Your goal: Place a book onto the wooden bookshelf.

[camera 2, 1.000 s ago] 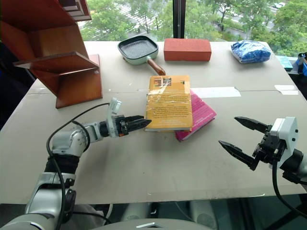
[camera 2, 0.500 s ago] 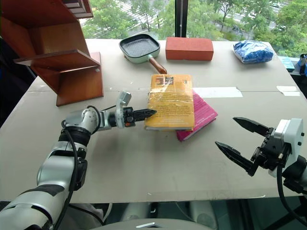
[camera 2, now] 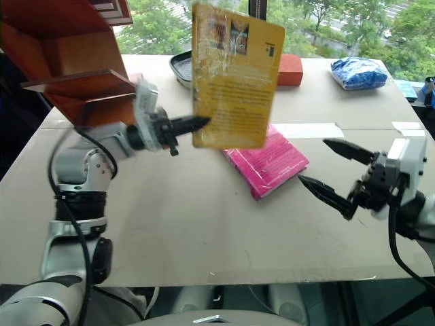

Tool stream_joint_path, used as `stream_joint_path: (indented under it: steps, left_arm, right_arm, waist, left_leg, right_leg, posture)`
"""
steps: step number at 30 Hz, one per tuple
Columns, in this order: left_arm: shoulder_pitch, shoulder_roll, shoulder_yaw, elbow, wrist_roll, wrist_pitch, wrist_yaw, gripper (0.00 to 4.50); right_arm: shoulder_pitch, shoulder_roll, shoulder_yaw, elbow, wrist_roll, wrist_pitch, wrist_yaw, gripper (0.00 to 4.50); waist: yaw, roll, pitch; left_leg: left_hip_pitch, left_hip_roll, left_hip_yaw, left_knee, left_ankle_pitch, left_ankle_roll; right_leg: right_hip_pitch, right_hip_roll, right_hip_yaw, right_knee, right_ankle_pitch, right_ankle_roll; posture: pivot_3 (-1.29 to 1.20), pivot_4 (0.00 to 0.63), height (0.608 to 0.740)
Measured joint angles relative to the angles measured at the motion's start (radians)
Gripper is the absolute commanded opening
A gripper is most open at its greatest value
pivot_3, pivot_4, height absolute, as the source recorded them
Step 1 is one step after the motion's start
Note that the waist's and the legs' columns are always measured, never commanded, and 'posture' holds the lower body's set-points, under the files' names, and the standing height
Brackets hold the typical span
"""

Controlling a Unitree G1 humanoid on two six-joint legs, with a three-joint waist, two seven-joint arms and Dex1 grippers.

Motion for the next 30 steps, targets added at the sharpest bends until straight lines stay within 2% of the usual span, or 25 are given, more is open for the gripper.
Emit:
stream_joint_path:
  steps: [1, 3, 5, 7, 8, 12, 18, 25, 30]
  left_arm:
    - [-0.039, 0.06, -0.001, 0.021, 0.067, -0.134, 0.009, 0.11]
    - [-0.094, 0.153, 0.001, 0.068, 0.151, -0.292, 0.023, 0.11]
    - [-0.134, 0.286, 0.006, 0.145, 0.265, -0.473, 0.051, 0.11]
    - [-0.148, 0.346, 0.011, 0.204, 0.335, -0.573, 0.079, 0.11]
    - [-0.153, 0.411, -0.009, 0.261, 0.411, -0.683, 0.118, 0.11]
    - [-0.183, 0.547, -0.055, 0.417, 0.605, -0.88, 0.235, 0.11]
    - [-0.192, 0.627, -0.102, 0.577, 0.777, -0.979, 0.394, 0.11]
    - [-0.208, 0.639, -0.139, 0.628, 0.84, -0.985, 0.445, 0.11]
    - [-0.211, 0.672, -0.14, 0.634, 0.854, -0.924, 0.44, 0.11]
  right_arm:
    - [-0.047, 0.002, 0.035, 0.026, -0.009, 0.002, -0.002, 4.5]
    - [-0.099, 0.01, 0.073, 0.048, -0.016, 0.005, -0.004, 4.5]
    - [-0.168, 0.034, 0.108, 0.073, -0.009, 0.018, -0.018, 4.5]
    - [-0.211, 0.051, 0.123, 0.086, 0.005, 0.027, -0.032, 4.5]
    - [-0.269, 0.076, 0.144, 0.105, 0.024, 0.042, -0.049, 4.5]
    - [-0.365, 0.101, 0.158, 0.123, 0.069, 0.07, -0.072, 4.5]
    - [-0.464, 0.136, 0.162, 0.135, 0.153, 0.11, -0.142, 4.5]
    - [-0.488, 0.147, 0.166, 0.135, 0.184, 0.126, -0.178, 4.5]
    - [-0.484, 0.147, 0.168, 0.134, 0.183, 0.13, -0.179, 4.5]
  waist:
    - [0.0, 0.0, 0.0]
    - [-0.002, 0.0, 0.0]
    - [-0.005, 0.001, 0.0]
    - [-0.002, 0.002, 0.001]
    - [-0.002, 0.0, 0.002]
    - [0.002, -0.002, 0.004]
    - [0.003, -0.002, 0.004]
    - [-0.001, -0.002, 0.004]
    - [-0.006, -0.002, 0.004]
  left_leg:
    - [0.0, 0.0, 0.0, 0.0, 0.0, 0.0]
    - [-0.001, 0.0, 0.001, -0.001, 0.0, 0.0]
    - [-0.001, 0.0, 0.002, -0.002, 0.0, 0.0]
    - [-0.002, 0.0, 0.002, -0.002, 0.0, 0.0]
    - [-0.003, 0.0, 0.002, -0.002, 0.0, 0.0]
    - [-0.005, 0.0, 0.001, -0.001, 0.0, 0.0]
    - [-0.005, 0.001, 0.001, -0.001, 0.0, 0.0]
    - [-0.005, 0.001, 0.001, 0.0, 0.0, 0.0]
    - [-0.005, 0.001, 0.002, 0.0, 0.0, 0.0]
  right_leg:
    - [0.0, 0.0, 0.0, 0.0, 0.0, 0.0]
    - [-0.001, 0.001, 0.0, 0.0, 0.0, 0.001]
    - [-0.002, 0.0, 0.001, -0.001, 0.002, 0.004]
    - [-0.003, -0.001, 0.001, -0.001, 0.002, 0.005]
    - [-0.003, 0.0, 0.0, -0.001, 0.002, 0.005]
    - [-0.004, -0.001, -0.001, -0.002, 0.002, 0.005]
    - [-0.004, -0.001, -0.002, 0.0, 0.002, 0.005]
    - [-0.004, -0.001, -0.002, 0.001, 0.002, 0.005]
    - [-0.005, -0.001, -0.002, 0.004, 0.002, 0.005]
  posture:
    - [0.0, 0.15, 0.74]
    - [0.0, 0.15, 0.74]
    - [0.0, 0.15, 0.74]
    - [0.0, 0.15, 0.74]
    - [0.0, 0.15, 0.74]
    - [0.0, 0.15, 0.74]
    - [0.0, 0.15, 0.74]
    - [0.0, 0.15, 0.74]
    - [0.0, 0.15, 0.74]
